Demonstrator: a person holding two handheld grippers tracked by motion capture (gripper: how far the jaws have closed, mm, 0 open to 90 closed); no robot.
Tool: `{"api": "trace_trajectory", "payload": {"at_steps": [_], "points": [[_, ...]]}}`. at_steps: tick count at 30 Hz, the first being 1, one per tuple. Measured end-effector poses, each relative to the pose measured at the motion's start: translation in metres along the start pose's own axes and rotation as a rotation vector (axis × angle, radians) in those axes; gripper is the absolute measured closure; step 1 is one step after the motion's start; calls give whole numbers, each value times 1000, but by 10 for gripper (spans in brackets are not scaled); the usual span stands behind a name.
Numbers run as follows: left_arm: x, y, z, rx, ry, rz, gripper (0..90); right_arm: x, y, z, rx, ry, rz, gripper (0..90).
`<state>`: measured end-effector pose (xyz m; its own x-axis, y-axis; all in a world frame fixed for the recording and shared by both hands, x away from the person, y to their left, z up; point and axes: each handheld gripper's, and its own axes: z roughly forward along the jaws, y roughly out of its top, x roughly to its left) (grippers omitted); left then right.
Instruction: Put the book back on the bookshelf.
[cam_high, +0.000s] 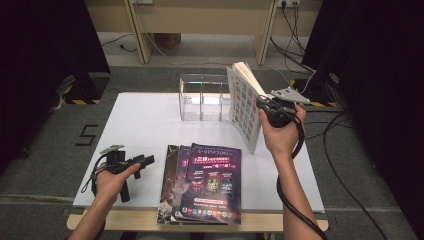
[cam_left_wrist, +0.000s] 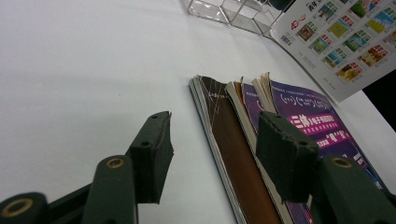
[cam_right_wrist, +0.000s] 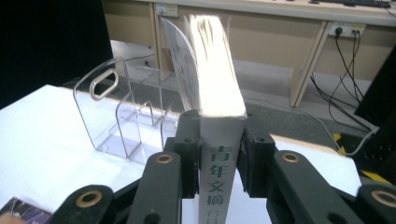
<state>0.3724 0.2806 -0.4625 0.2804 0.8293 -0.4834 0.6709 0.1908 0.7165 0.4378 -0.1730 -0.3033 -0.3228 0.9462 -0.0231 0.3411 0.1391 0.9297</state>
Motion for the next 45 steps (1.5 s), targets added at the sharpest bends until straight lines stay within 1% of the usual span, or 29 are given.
{"api": "trace_trajectory", "payload": {"at_steps": [2,5,6,8,12,13,17,19,24,26,27,28,29,32,35,37,39,45], "points": [[1,0,0,2,-1,-2,445,-1,-5,-4,7,2,15,724],[1,-1,1,6,1,-2,445,-2,-9,-8,10,-3,10,723],[0,-1,1,6,1,-3,445,-2,-11,-9,1,-3,20,723],[0,-1,1,6,-1,-2,445,-3,-12,-9,-5,-4,18,721],[1,-1,1,6,0,-3,445,-3,-10,-7,-10,-4,13,709],[1,-1,1,6,-1,-4,445,-3,-9,-7,-2,-3,19,707],[1,-1,1,7,-2,-4,446,-6,-4,-1,-3,-5,21,693],[1,-1,1,7,-4,-5,445,-7,-1,2,11,-4,24,686],[2,-1,1,6,-5,-9,445,-7,6,12,35,9,12,668],[2,-1,2,8,-6,-11,445,-6,8,16,45,14,27,659],[2,-1,2,8,-7,-13,445,-7,8,18,56,11,15,655],[3,-2,2,9,-6,-13,445,-6,8,19,54,8,13,655],[3,-2,2,9,-5,-14,446,-6,9,21,64,11,23,654],[3,-2,2,10,-4,-15,447,-5,11,23,73,2,7,646],[3,-2,2,8,-6,-16,447,-4,14,24,83,3,5,633],[3,-2,2,7,-9,-15,447,-4,16,25,95,12,8,616],[3,-2,2,3,-18,-19,447,-5,17,26,96,3,1,604],[4,-2,3,9,-15,-19,447,-7,22,32,143,6,1,581]]}}
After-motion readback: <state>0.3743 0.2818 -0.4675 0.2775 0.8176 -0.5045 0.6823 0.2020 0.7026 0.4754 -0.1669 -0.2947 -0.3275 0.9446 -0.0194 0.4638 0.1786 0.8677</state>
